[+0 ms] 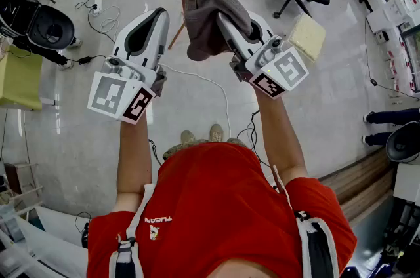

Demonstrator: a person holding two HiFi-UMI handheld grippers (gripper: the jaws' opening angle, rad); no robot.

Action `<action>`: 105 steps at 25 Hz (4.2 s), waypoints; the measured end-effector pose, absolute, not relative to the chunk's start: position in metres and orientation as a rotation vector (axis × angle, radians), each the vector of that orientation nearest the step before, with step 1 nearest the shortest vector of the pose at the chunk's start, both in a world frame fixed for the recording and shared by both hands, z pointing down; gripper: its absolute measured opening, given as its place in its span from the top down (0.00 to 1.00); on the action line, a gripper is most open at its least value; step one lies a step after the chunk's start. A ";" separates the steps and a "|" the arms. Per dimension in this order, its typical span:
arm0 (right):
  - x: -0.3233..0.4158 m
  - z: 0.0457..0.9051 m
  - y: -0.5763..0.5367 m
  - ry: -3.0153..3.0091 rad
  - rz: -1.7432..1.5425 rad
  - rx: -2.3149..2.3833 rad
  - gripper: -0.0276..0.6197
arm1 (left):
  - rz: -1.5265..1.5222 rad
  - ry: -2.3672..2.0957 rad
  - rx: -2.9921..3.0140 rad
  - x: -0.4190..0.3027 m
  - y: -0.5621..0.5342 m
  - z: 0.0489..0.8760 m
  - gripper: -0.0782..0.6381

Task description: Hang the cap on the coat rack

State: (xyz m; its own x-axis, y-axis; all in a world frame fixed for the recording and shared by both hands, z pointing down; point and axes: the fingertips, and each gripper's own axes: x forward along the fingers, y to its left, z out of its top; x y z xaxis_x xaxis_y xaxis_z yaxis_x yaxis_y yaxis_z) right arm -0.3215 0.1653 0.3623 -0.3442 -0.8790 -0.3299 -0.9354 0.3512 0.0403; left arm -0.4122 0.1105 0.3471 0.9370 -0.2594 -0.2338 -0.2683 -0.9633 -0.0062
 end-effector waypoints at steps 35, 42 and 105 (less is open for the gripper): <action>-0.098 0.297 0.086 2.439 0.348 -1.402 0.90 | 0.414 0.576 -2.963 -0.208 0.008 0.272 0.88; -0.033 0.236 -0.020 2.501 0.407 -1.256 0.90 | 0.526 0.699 -2.872 -0.162 -0.099 0.212 0.88; -0.036 -0.062 -0.413 2.801 0.378 0.545 0.89 | 0.372 1.666 -2.357 -0.158 -0.232 0.099 0.88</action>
State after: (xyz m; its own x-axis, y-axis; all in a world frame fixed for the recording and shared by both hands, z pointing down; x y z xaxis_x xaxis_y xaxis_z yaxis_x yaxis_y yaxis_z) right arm -0.0356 -0.4127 -0.0622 -0.8952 0.3962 -0.2038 0.3280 0.8956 0.3006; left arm -0.1576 -0.2319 0.0994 0.3209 -0.8857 -0.3355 -0.9443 -0.3266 -0.0410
